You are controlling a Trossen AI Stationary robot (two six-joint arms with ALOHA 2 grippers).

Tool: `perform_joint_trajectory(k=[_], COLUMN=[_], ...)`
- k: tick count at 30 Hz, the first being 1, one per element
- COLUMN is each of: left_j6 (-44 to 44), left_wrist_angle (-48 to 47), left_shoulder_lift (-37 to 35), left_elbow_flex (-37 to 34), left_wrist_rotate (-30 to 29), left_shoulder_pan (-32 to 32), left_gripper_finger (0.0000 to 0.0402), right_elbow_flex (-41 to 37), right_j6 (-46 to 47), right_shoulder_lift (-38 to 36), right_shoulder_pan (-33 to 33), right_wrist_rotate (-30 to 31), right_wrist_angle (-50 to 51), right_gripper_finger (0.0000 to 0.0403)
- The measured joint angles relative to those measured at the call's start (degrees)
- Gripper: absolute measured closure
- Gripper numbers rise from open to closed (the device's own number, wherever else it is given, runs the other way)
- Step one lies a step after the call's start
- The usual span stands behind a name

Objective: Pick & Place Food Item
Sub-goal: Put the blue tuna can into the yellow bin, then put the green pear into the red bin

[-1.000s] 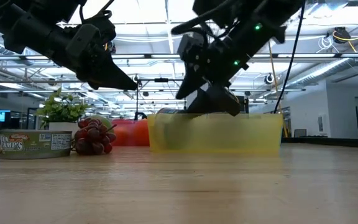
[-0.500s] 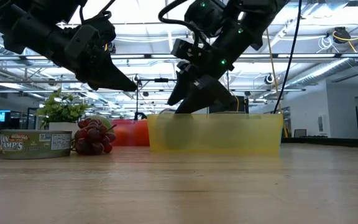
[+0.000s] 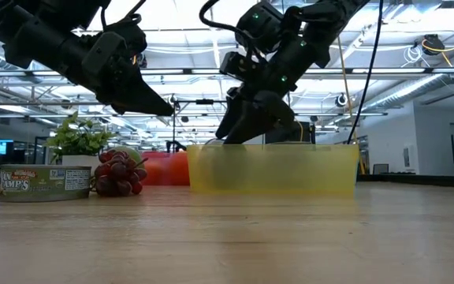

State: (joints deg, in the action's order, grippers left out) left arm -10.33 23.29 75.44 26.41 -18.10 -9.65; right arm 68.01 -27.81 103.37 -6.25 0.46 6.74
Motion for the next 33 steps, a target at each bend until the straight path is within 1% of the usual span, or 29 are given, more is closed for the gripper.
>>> perform_joint_trajectory(k=[4, 8, 12, 17, 18, 22, 23, 25, 27, 28, 31, 33], left_j6=[-0.3, -0.3, -0.3, -0.4, -0.4, -0.7, -1.7, -6.6, -10.8, -12.2, -16.5, -19.0], left_wrist_angle=[-0.6, -1.2, -1.1, -1.3, -1.7, -5.4, -7.2, -9.6, -13.8, -16.5, -20.7, -23.7], left_shoulder_lift=[0.0, 0.0, 0.0, 0.0, 0.0, -0.5, -1.2, -3.1, -5.2, -6.4, -9.5, -11.2], left_elbow_flex=[0.0, 0.0, 0.0, 0.0, 0.0, 0.0, 0.0, 0.1, 0.4, 0.4, 1.0, 1.0], left_wrist_rotate=[0.0, 0.0, 0.0, 0.0, 0.0, -0.1, -1.0, -4.7, -7.4, -7.8, -7.9, -8.0], left_shoulder_pan=[0.0, 0.0, 0.0, 0.0, 0.0, 0.0, 0.0, 0.0, 0.5, 0.7, 1.7, 2.4], left_gripper_finger=[0.0392, 0.0392, 0.0392, 0.0392, 0.0392, 0.0392, 0.0391, 0.0388, 0.0375, 0.0364, 0.0319, 0.0283], right_elbow_flex=[0.1, -0.6, -0.2, -0.4, -0.4, -0.3, -0.3, -0.8, -1.6, -2.5, -6.3, -9.6], right_j6=[0.0, 2.0, 5.2, 9.4, 10.7, 16.4, 18.0, 20.3, 22.0, 22.6, 24.3, 25.6], right_shoulder_lift=[-0.3, -2.1, -5.6, -7.1, -7.7, -11.1, -11.9, -14.3, -16.4, -17.5, -20.4, -22.7], right_shoulder_pan=[0.1, 1.8, 3.9, 6.0, 6.2, 6.9, 7.0, 7.4, 7.7, 7.9, 8.3, 8.4], right_wrist_rotate=[1.6, 3.1, 3.6, 4.4, 4.2, 3.7, 3.7, 3.8, 4.0, 4.0, 4.0, 4.2], right_wrist_angle=[4.5, 12.5, 15.3, 15.1, 13.8, 14.2, 14.3, 15.0, 15.0, 14.4, 13.7, 10.5], right_gripper_finger=[0.0117, 0.0118, 0.0119, 0.0129, 0.0131, 0.0139, 0.0141, 0.0142, 0.0143, 0.0143, 0.0143, 0.0145])
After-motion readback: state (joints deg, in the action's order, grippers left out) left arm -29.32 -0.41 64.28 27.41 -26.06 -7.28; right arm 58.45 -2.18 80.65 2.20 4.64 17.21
